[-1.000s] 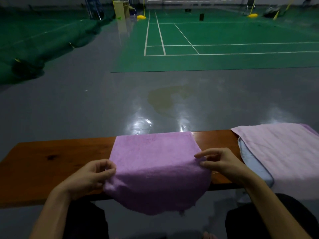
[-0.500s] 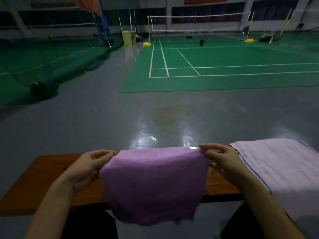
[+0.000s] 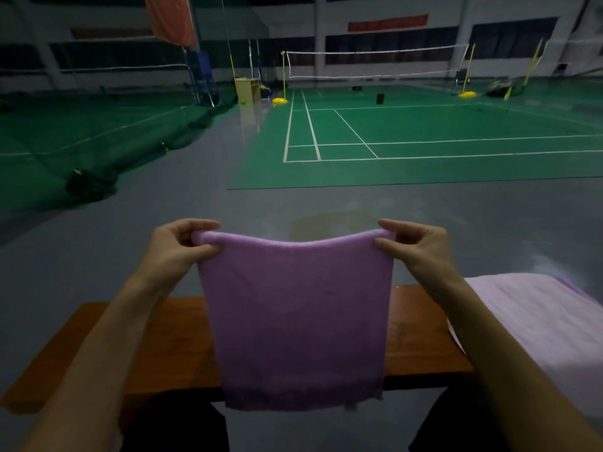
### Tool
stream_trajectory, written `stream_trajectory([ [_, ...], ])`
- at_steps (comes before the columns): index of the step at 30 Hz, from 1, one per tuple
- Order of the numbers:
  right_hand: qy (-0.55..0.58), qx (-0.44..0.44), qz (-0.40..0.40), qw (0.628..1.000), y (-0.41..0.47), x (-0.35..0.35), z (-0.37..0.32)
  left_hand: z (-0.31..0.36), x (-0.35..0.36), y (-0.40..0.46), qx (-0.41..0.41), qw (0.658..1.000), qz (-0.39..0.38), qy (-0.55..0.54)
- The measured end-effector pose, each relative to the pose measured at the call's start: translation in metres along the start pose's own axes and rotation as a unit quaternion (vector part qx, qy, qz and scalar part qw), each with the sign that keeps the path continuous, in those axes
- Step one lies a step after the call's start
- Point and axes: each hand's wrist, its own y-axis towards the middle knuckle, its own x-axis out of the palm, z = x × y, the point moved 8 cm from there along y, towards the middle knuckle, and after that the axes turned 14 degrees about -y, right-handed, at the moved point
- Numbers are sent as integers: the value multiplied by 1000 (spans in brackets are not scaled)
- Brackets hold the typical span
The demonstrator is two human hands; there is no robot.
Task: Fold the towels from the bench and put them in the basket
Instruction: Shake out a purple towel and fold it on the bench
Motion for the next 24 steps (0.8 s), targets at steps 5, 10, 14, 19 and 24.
stream_trajectory([
  [5,-15,-39,59,997,13,-12,-21,17,-7,19,-3,996,29,-84],
  [10,-238,-113,105,959,28,-16,-33,40,-5,23,77,993,43,82],
  [14,-326,-126,137,927,30,-16,-42,44,-7,25,114,975,119,153],
  [19,-297,-61,86,949,32,-12,-22,37,-3,15,103,967,190,132],
  [24,-102,39,-13,994,5,-12,-7,40,13,0,86,982,148,80],
])
